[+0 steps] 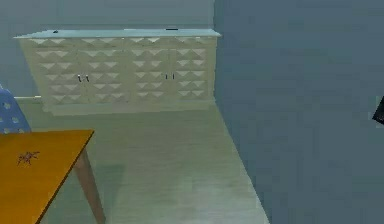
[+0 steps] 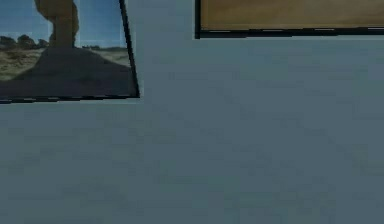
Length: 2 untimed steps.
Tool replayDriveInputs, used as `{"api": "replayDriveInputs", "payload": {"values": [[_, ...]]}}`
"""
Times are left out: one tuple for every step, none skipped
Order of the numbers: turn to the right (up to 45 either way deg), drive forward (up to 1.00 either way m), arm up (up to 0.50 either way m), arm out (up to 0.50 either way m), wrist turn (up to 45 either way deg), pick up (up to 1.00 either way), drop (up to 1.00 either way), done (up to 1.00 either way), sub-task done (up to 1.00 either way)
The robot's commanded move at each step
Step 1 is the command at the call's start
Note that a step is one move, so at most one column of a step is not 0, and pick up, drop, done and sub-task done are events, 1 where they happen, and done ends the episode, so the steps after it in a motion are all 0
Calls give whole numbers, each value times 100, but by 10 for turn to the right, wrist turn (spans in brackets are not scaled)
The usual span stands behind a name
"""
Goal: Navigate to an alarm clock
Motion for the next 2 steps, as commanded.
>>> {"api": "replayDriveInputs", "payload": {"values": [[0,100,0,0,0,0,0,0,0],[0,40,0,0,0,0,0,0,0]]}}
